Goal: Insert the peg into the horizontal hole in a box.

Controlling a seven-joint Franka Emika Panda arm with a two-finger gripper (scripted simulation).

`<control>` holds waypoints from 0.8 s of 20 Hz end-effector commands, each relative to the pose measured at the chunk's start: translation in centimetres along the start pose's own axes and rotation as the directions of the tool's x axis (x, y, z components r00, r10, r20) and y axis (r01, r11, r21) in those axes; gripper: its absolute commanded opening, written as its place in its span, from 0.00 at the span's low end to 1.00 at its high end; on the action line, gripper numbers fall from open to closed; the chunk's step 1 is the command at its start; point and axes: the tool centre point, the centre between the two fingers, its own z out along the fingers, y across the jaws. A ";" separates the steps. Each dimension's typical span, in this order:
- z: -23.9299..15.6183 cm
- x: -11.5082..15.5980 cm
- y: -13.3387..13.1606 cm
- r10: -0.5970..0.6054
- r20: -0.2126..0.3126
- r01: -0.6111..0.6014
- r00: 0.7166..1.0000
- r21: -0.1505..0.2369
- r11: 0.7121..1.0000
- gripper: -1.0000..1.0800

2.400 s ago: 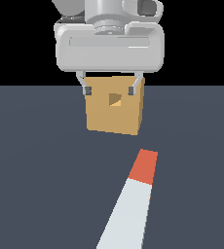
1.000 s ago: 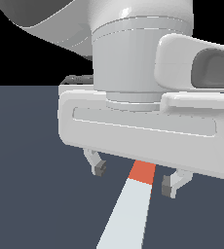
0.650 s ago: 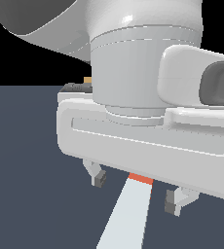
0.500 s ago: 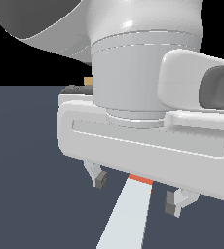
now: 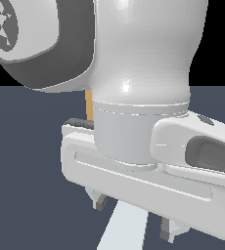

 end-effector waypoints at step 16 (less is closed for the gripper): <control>0.7 0.0 0.1 0.000 0.000 0.000 1.000 -0.002 1.000 0.00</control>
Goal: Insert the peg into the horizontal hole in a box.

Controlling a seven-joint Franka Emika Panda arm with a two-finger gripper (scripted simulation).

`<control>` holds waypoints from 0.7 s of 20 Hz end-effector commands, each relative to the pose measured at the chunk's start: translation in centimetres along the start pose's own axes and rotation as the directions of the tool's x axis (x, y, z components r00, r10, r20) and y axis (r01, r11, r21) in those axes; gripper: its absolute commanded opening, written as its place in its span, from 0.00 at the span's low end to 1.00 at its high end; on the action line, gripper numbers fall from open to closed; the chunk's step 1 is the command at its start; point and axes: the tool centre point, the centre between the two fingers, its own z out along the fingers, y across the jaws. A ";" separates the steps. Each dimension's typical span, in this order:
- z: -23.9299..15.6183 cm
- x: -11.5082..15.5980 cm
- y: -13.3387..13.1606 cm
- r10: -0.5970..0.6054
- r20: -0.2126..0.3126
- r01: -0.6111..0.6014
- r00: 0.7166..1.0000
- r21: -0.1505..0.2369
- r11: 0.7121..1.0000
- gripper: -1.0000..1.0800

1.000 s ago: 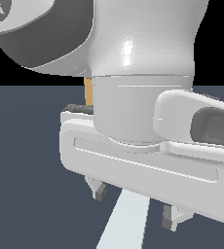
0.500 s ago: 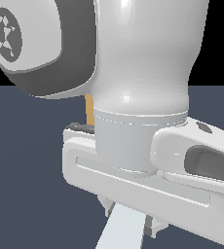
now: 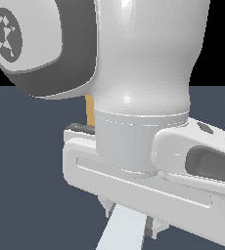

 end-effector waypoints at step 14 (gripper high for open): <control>-3.0 4.2 -3.6 -0.031 0.000 0.031 1.000 0.000 1.000 0.00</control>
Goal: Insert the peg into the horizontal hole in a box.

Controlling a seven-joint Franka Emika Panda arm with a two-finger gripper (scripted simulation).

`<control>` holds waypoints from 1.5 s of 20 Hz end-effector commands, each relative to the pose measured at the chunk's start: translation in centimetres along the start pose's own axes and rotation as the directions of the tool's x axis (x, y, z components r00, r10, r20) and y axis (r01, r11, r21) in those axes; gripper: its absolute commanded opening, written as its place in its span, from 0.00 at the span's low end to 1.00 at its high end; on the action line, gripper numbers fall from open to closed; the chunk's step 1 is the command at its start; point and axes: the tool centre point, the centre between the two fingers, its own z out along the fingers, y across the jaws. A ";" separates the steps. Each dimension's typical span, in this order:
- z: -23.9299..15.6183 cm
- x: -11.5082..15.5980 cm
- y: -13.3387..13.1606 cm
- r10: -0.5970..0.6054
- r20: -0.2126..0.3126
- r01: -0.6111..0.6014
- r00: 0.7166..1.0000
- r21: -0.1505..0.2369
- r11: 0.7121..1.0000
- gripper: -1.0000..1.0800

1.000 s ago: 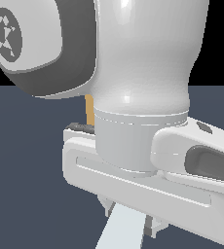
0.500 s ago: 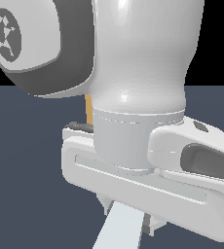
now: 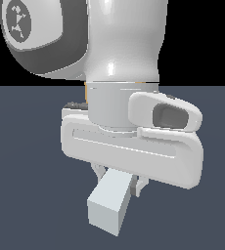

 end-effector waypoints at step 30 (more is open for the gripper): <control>-9.4 12.6 -10.6 -0.093 -0.001 0.093 0.996 -0.005 0.996 0.00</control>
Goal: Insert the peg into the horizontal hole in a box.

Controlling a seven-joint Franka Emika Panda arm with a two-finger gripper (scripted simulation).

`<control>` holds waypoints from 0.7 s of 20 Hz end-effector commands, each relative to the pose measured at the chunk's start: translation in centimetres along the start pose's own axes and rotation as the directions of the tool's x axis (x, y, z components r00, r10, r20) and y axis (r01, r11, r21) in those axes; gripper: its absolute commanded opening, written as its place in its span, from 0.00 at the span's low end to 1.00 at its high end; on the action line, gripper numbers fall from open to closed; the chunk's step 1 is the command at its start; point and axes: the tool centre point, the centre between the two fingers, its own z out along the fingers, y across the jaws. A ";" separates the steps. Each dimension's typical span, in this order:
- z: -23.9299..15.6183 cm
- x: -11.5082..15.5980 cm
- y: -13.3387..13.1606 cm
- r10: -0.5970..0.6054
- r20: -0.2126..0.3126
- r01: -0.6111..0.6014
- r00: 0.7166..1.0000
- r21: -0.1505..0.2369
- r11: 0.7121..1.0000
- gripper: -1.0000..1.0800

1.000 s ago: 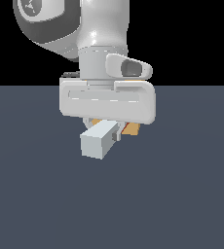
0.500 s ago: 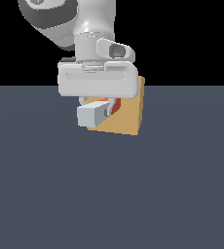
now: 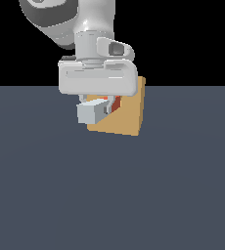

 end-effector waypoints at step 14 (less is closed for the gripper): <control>-0.2 2.0 0.1 -0.001 -0.002 0.001 1.000 -0.003 1.000 0.00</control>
